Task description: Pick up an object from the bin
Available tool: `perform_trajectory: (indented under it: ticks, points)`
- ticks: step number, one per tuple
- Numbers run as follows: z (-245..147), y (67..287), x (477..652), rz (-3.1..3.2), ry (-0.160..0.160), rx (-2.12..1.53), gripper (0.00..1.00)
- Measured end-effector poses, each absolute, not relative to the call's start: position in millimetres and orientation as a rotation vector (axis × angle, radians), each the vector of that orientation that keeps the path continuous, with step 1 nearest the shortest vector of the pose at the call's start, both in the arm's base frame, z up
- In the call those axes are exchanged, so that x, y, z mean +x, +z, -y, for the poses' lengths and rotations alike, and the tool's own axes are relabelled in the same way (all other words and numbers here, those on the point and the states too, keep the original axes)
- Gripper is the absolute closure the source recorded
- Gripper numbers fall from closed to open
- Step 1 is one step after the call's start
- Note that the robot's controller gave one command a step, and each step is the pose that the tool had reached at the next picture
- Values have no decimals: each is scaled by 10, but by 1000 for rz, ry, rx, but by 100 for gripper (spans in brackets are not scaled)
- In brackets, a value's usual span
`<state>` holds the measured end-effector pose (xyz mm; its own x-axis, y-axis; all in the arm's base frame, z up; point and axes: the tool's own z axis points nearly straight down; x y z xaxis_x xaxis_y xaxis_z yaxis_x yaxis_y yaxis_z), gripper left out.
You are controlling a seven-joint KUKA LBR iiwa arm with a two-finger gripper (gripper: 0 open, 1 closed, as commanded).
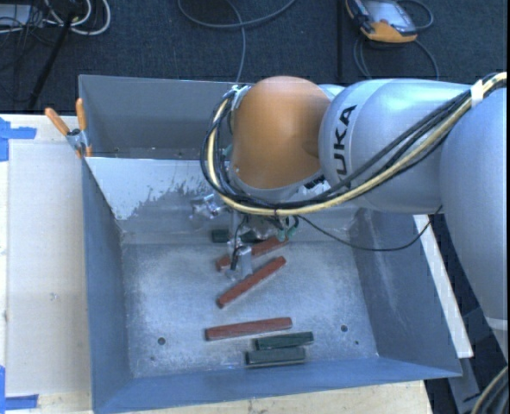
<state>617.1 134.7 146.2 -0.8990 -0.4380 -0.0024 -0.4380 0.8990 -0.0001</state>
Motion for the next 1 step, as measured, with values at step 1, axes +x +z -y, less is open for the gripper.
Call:
perform_trajectory:
  ticks: [1]
  points:
    - [-578,719,6066,-3057,1,-719,0]
